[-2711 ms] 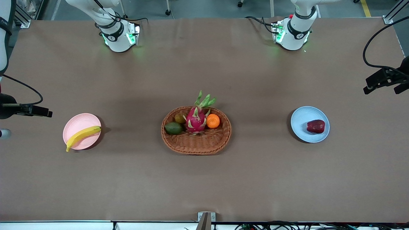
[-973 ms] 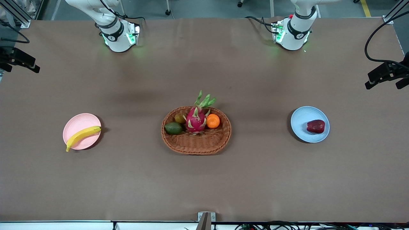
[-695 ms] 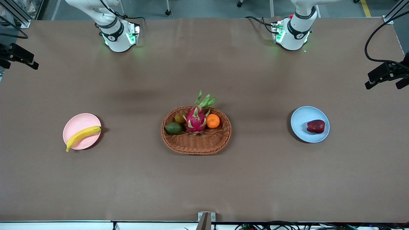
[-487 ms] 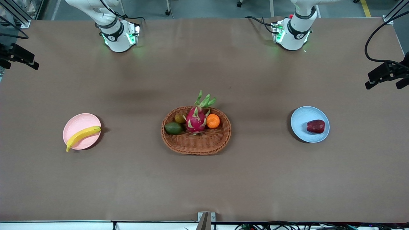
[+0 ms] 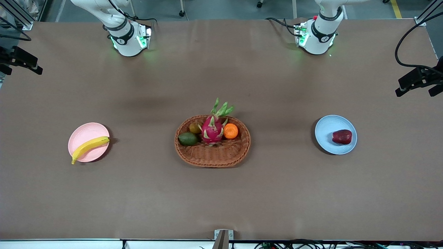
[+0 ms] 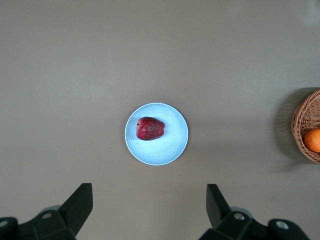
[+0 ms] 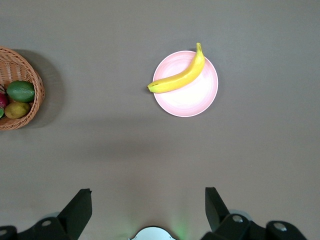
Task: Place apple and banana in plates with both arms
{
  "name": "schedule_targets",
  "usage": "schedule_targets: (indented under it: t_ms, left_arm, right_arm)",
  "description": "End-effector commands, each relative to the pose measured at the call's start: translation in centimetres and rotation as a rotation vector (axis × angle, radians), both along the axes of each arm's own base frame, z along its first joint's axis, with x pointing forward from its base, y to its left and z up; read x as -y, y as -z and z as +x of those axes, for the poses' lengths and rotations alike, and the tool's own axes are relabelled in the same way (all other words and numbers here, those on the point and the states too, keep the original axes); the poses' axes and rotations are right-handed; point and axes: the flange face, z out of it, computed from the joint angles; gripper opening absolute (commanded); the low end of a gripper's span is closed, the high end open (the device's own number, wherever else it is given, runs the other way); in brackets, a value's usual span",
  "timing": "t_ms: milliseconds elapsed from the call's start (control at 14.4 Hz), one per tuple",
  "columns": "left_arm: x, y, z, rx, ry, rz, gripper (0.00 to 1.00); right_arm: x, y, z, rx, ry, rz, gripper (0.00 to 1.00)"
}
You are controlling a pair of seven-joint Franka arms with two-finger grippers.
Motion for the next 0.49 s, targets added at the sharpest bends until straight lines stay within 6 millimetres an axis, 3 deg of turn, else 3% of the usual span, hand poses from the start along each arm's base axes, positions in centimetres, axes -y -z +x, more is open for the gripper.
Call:
schedule_targets:
  t_ms: [0, 417]
  left_arm:
    - [0.01, -0.65, -0.46, 0.003, -0.007, -0.013, 1.00]
    - [0.09, -0.65, -0.46, 0.002, -0.006, -0.014, 1.00]
  right_arm:
    - [0.13, -0.13, -0.89, 0.003, -0.011, -0.015, 1.00]
    - [0.03, -0.43, -0.91, 0.011, -0.008, -0.015, 1.00]
